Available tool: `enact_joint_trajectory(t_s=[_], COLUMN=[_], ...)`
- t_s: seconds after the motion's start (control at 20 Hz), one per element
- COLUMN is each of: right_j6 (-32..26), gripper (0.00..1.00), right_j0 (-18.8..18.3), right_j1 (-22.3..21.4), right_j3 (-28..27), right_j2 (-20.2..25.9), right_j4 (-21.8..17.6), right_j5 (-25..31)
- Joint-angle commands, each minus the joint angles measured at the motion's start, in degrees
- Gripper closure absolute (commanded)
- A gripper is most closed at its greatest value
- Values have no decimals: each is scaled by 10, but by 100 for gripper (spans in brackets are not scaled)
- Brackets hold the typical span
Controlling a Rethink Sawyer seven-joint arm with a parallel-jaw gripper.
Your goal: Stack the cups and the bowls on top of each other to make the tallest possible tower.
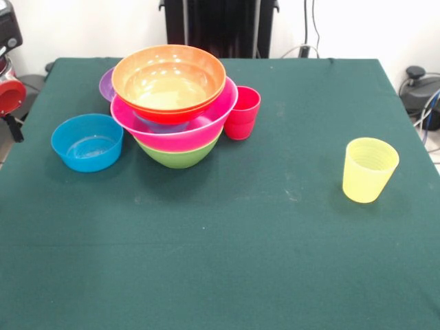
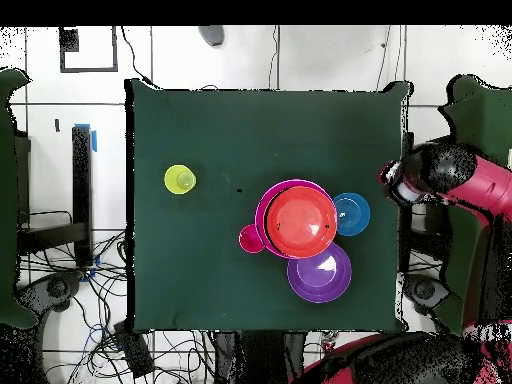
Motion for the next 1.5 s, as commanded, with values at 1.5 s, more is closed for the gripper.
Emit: enact_joint_trajectory(t_s=[1.5], right_j6=[-323], gripper=[0], right_j0=[-7], right_j1=[16], right_j3=[-20], right_j2=[134], right_j4=[-47], right_j5=[41])
